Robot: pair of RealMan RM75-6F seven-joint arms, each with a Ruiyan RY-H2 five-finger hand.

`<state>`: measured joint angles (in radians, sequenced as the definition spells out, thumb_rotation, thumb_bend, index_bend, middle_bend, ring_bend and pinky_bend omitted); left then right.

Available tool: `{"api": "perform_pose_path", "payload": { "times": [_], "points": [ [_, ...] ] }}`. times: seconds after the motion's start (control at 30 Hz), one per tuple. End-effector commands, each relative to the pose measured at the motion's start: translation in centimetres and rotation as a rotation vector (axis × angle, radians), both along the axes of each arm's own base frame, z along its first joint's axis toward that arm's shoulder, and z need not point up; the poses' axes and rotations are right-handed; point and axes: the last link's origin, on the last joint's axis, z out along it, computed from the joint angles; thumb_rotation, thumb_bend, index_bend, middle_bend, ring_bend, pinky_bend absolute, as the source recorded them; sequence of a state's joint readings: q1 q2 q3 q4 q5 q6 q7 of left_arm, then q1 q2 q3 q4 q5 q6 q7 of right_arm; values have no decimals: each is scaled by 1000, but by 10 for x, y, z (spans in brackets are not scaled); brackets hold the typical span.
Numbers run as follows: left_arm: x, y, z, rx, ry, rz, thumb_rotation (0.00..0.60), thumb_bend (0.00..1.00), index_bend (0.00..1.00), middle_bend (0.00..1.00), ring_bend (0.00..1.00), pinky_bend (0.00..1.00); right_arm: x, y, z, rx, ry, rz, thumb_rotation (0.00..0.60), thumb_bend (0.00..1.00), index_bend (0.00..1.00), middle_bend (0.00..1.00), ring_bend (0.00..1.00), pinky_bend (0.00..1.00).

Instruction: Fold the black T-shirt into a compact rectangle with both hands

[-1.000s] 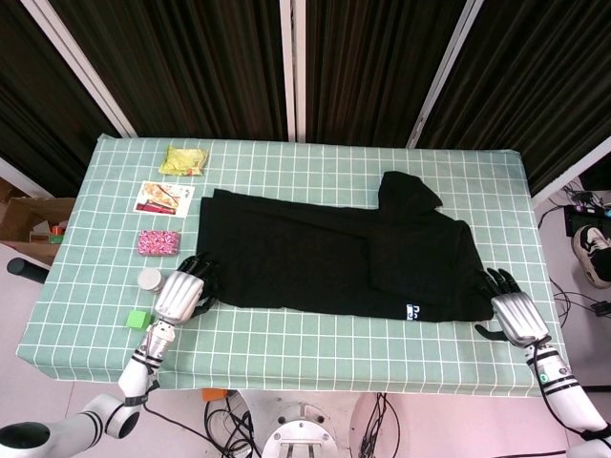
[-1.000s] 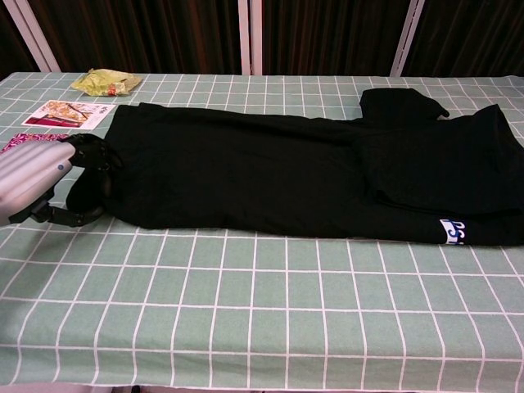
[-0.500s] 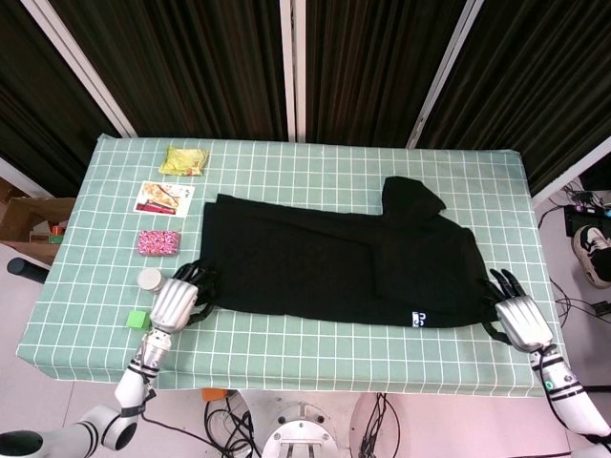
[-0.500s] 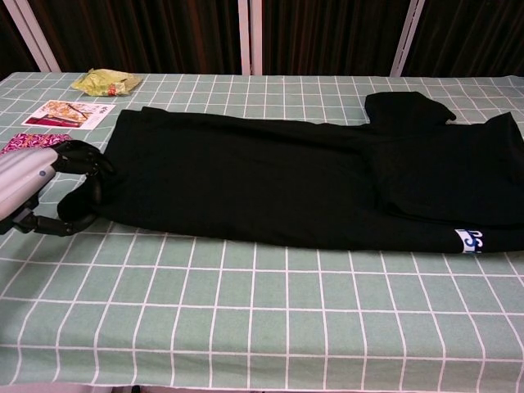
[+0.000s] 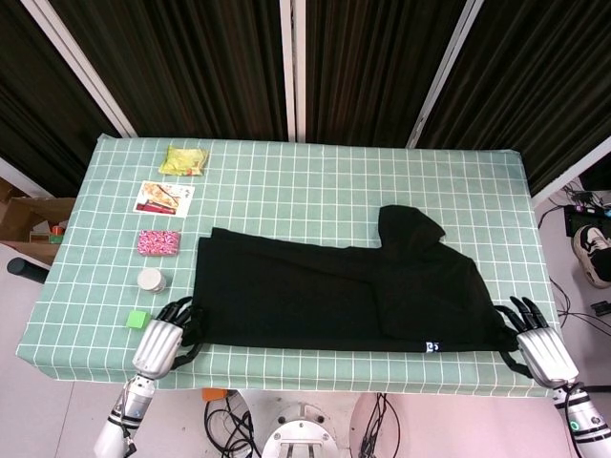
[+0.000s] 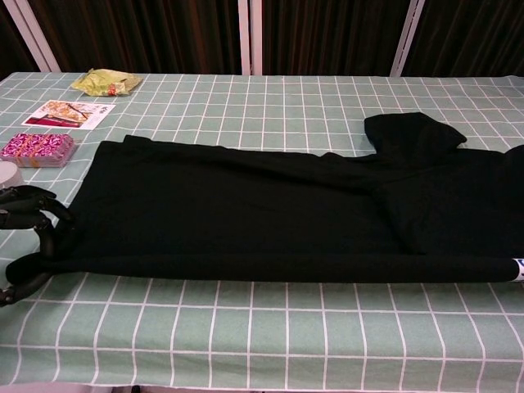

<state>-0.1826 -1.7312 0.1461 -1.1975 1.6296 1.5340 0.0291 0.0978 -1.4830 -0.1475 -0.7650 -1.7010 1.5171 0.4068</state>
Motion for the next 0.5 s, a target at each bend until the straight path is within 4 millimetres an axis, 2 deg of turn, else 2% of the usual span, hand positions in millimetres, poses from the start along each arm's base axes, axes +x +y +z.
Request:
{"api": "perform_pose_path", "payload": {
  "times": [0.03,0.1,0.2,0.3,0.4,0.5],
  "points": [
    [1,-2,5,-5,6,13,600,285,261,172,110,222,7,2,1,19,-17,-2,600,95,82,22,0,0],
    [4,0,12,4,-14,13,598,276,208,161,106,221,14,1,9,13,-22,25,600,48,4,0,0,0],
    [7,3,24,18,-43,6,535,267,191,160,105,216,25,-5,29,-18,-27,78,600,43,0,7,0,0],
    [9,7,39,46,-60,-6,499,267,190,161,105,215,40,-25,51,-60,-51,126,600,61,4,31,0,0],
    [13,15,55,83,-70,-18,495,267,191,161,105,214,60,-60,64,-92,-86,151,600,152,78,84,0,3],
    [18,26,67,123,-65,-32,499,267,192,160,105,213,82,-107,65,-93,-73,123,600,270,222,158,0,48]
  ]
}}
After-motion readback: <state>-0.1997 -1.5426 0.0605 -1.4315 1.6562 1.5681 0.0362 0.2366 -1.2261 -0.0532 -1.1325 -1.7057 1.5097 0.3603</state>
